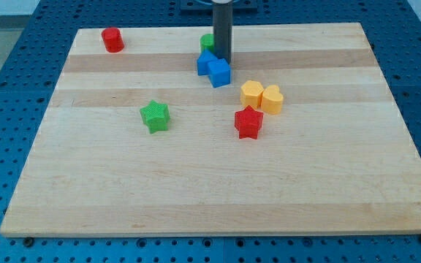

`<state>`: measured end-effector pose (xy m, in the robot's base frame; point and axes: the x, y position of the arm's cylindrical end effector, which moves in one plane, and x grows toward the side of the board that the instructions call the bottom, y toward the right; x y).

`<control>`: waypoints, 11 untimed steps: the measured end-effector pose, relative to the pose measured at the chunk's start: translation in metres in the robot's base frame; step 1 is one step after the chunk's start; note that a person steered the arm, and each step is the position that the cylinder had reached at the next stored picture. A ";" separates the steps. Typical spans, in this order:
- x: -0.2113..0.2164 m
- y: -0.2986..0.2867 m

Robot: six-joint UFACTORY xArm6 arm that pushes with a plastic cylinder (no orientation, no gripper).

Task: Separate the blue blocks and the green circle

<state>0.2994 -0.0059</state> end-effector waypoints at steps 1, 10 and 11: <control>0.000 -0.024; -0.044 -0.035; -0.034 -0.041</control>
<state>0.2649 -0.0472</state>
